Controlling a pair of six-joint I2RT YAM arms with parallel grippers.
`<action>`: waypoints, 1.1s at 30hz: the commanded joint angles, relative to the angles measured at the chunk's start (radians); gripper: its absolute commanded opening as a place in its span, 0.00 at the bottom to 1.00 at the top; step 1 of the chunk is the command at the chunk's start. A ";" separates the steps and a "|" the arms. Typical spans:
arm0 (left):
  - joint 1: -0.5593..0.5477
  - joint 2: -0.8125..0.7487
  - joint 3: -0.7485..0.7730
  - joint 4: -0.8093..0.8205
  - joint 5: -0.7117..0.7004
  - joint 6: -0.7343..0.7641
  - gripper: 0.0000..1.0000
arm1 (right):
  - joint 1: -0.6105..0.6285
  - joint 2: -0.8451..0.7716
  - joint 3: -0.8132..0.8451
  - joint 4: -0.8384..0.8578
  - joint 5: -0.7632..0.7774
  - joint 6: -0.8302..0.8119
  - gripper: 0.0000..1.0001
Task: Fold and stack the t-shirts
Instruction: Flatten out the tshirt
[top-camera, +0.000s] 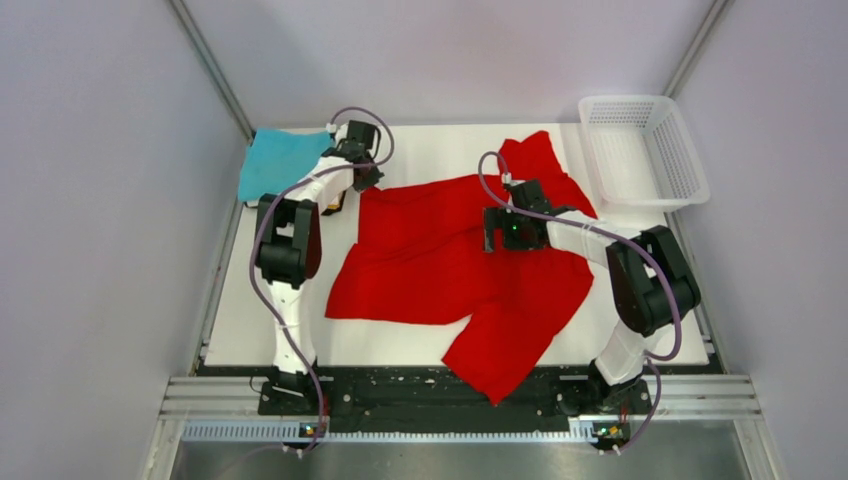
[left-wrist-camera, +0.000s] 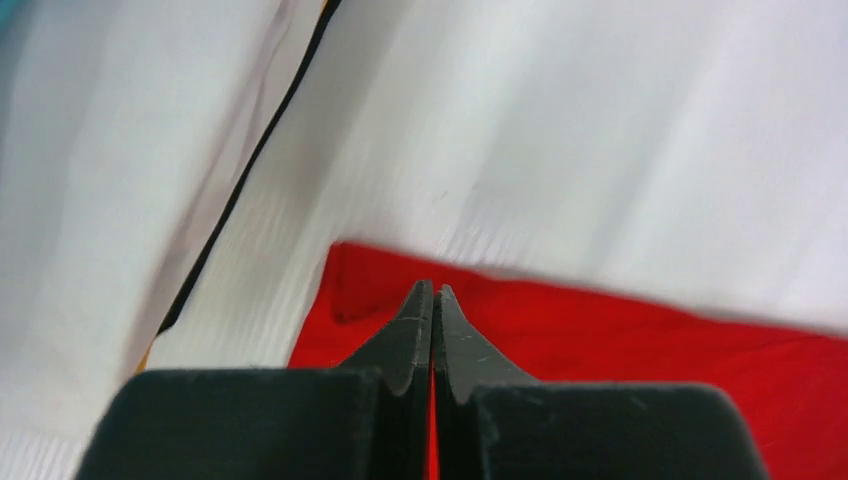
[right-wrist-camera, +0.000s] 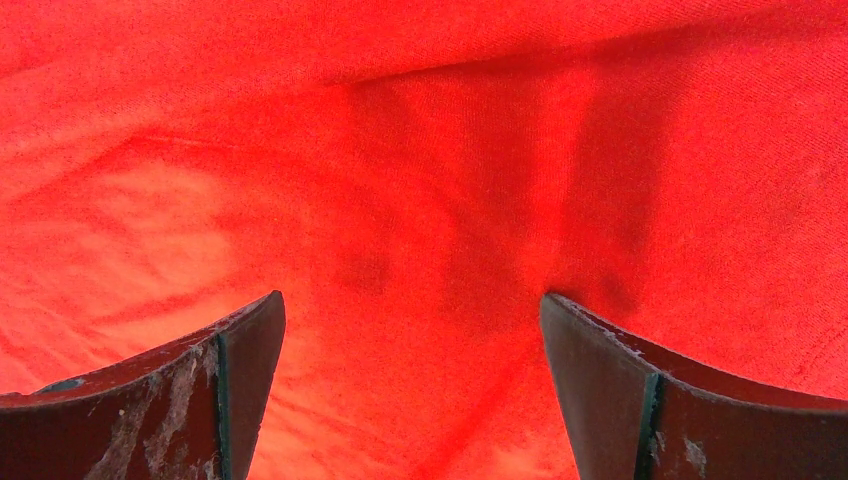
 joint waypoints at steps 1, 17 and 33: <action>0.014 0.074 0.144 0.066 -0.032 -0.012 0.00 | 0.002 0.075 -0.028 -0.096 0.052 -0.017 0.98; 0.088 0.329 0.564 0.017 -0.026 -0.044 0.33 | 0.002 0.099 0.009 -0.119 0.056 -0.044 0.98; 0.019 -0.010 0.163 0.097 0.086 0.018 0.99 | -0.013 -0.069 0.102 -0.113 0.094 -0.032 0.99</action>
